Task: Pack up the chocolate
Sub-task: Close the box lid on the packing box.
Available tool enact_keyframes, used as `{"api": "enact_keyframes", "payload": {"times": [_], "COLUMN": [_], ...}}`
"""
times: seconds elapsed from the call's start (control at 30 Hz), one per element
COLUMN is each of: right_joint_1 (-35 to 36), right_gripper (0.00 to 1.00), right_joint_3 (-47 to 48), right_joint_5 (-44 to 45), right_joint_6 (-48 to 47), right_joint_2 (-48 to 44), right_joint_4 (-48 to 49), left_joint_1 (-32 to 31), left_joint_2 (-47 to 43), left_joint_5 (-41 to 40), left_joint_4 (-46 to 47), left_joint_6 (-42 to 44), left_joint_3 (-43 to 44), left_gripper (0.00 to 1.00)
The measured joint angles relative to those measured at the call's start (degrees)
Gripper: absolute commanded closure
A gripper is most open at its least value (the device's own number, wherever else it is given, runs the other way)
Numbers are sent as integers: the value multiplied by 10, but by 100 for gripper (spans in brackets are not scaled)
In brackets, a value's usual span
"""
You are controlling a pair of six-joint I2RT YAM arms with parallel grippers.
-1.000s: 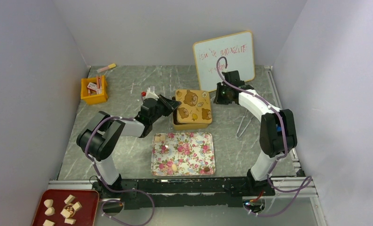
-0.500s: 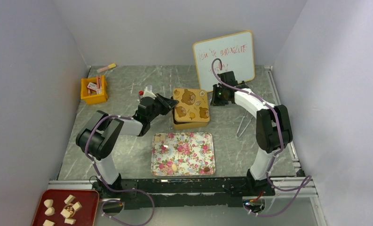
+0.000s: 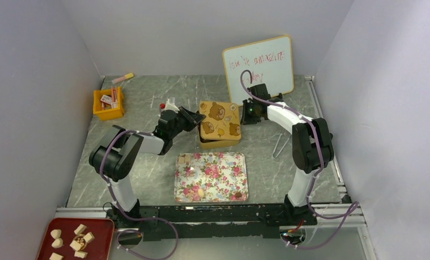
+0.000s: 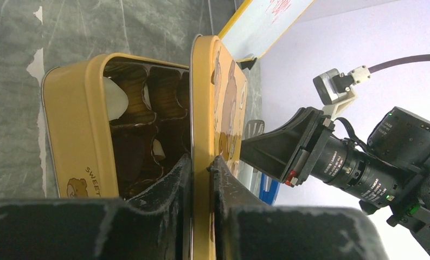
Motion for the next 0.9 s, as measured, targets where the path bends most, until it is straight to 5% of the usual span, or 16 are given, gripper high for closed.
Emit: {"api": "enact_keyframes", "payload": {"times": [0.33,0.9], "right_joint_1": [10,23], "right_gripper": [81,82], "right_joint_3": [12,40], "right_joint_5": [-10,-9], "right_joint_6": [-3,-3], "right_joint_2": [9,27], "right_joint_4": [2,9], "left_joint_1": [9,34], "left_joint_2": [0,-12], "left_joint_5": [4,14], "left_joint_4": [0,-23], "left_joint_6": [1,6], "left_joint_3": [0,-11], "left_gripper": [61,57]}}
